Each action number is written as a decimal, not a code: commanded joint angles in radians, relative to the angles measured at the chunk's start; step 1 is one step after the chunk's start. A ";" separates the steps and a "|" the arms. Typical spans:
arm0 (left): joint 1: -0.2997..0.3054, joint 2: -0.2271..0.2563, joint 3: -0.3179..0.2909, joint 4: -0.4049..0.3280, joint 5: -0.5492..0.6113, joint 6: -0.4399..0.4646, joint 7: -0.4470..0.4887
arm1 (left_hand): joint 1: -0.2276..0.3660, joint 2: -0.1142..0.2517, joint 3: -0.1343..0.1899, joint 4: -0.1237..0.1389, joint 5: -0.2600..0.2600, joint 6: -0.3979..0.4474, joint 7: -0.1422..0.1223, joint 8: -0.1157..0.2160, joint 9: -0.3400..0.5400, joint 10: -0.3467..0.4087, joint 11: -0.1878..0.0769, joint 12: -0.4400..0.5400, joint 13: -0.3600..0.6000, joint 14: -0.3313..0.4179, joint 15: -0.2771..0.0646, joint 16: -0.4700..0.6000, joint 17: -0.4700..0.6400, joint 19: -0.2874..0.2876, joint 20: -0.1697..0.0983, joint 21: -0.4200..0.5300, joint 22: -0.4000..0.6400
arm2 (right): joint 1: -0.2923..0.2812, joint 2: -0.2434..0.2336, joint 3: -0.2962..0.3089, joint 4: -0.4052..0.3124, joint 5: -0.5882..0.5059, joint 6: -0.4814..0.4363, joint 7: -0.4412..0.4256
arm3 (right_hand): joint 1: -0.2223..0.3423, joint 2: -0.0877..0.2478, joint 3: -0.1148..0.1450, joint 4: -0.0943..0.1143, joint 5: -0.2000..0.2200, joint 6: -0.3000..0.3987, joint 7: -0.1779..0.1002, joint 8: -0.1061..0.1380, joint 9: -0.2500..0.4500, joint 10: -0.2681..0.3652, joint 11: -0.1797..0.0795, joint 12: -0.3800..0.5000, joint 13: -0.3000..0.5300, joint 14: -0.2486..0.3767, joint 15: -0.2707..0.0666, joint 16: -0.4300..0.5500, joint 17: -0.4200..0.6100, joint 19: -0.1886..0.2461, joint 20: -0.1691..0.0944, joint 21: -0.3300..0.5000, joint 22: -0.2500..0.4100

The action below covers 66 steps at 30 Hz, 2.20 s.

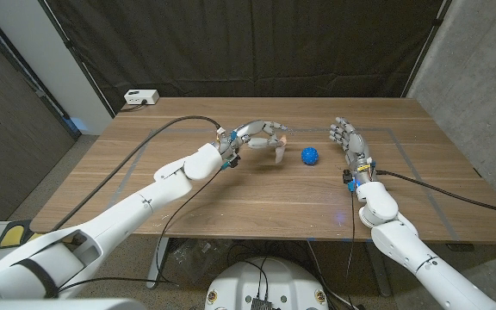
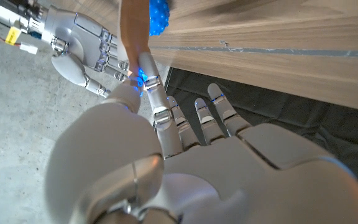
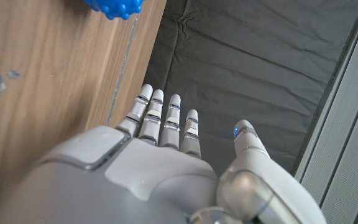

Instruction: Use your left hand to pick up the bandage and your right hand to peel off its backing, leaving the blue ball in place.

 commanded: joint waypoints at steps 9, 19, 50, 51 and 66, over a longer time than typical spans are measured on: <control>-0.142 -0.076 0.023 0.173 -0.347 -0.045 -0.360 | 0.004 0.007 0.012 -0.005 -0.004 0.000 0.012 0.014 0.013 0.004 0.010 -0.005 0.002 0.002 -0.094 -0.007 0.006 -0.007 0.002 0.007 -0.001 | -0.048 -0.090 0.000 -0.233 -0.333 -0.142 -0.193 | 0.054 0.003 0.016 -0.022 0.007 0.040 0.000 0.013 0.003 0.036 -0.008 0.015 0.003 0.023 -0.011 0.001 -0.001 0.012 0.000 -0.005 0.005; -0.201 -0.106 0.029 0.236 -0.455 -0.003 -0.491 | 0.008 0.010 0.017 -0.007 -0.003 -0.005 0.022 0.021 0.023 0.002 0.013 -0.009 0.002 -0.009 -0.084 -0.013 0.007 -0.017 0.005 0.006 -0.002 | -0.086 -0.110 0.006 -0.338 -0.504 -0.247 -0.282 | 0.094 0.003 0.028 -0.031 0.011 0.066 -0.001 0.016 0.003 0.071 -0.010 0.025 0.003 0.055 -0.033 0.008 -0.002 0.022 0.001 -0.008 0.006; -0.309 -0.218 0.011 0.442 -0.735 0.172 -0.822 | 0.015 0.012 0.029 -0.010 0.004 -0.012 0.039 0.042 0.050 -0.002 0.019 -0.017 0.004 -0.029 -0.070 -0.020 0.009 -0.039 0.010 0.006 -0.001 | -0.185 -0.104 -0.091 -0.596 -1.088 -0.750 -0.492 | 0.437 -0.018 0.034 -0.045 -0.001 0.316 -0.034 0.066 0.014 0.395 -0.099 0.140 0.050 0.375 -0.274 0.210 0.120 0.168 -0.055 0.051 0.024; -0.311 -0.222 0.010 0.448 -0.740 0.177 -0.829 | 0.016 0.012 0.029 -0.010 0.004 -0.012 0.038 0.043 0.051 -0.002 0.019 -0.018 0.004 -0.030 -0.069 -0.020 0.009 -0.041 0.011 0.006 -0.001 | -0.186 -0.104 -0.096 -0.603 -1.103 -0.769 -0.488 | 0.474 -0.019 0.038 -0.049 -0.001 0.322 -0.040 0.066 0.014 0.401 -0.112 0.143 0.054 0.382 -0.280 0.229 0.136 0.169 -0.058 0.056 0.025; -0.378 -0.294 0.006 0.594 -0.777 0.197 -0.943 | 0.012 0.016 0.036 -0.007 0.009 -0.024 0.043 0.056 0.069 -0.020 0.024 -0.026 0.005 -0.050 -0.061 -0.025 0.012 -0.058 0.016 0.006 0.000 | -0.195 -0.190 -0.140 -0.746 -1.233 -0.978 -0.267 | 0.721 -0.043 0.056 -0.045 0.005 0.330 -0.084 0.043 0.015 0.399 -0.177 0.145 0.079 0.372 -0.337 0.336 0.244 0.169 -0.087 0.099 0.035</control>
